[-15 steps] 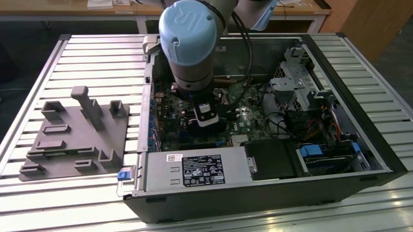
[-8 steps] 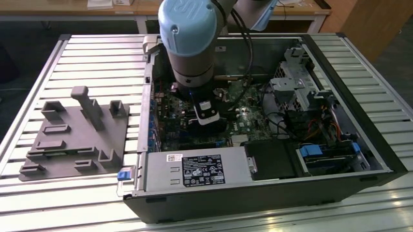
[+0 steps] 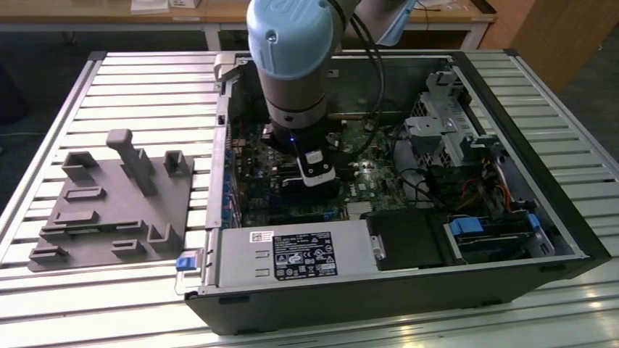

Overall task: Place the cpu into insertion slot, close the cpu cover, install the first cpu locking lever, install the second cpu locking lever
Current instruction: 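Install the second cpu locking lever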

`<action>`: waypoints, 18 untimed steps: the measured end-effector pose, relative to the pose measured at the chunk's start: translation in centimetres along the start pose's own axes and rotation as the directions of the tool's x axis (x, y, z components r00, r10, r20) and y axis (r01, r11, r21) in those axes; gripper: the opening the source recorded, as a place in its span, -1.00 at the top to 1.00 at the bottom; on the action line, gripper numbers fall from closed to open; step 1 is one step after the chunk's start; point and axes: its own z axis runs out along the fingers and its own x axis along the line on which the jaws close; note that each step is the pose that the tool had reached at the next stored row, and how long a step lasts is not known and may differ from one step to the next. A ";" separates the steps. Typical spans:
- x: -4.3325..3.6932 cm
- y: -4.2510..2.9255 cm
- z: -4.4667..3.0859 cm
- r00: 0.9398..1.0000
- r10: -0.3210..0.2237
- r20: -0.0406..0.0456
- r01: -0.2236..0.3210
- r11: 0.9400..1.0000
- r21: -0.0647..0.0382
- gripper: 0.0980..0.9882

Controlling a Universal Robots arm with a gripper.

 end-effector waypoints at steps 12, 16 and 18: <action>-1.27 2.23 0.74 1.000 -0.001 0.003 0.001 1.000 0.017 0.98; -1.28 2.94 0.95 1.000 -0.004 0.011 0.004 0.999 0.049 0.98; -1.27 3.21 1.03 1.000 -0.006 0.014 0.005 0.998 0.062 0.98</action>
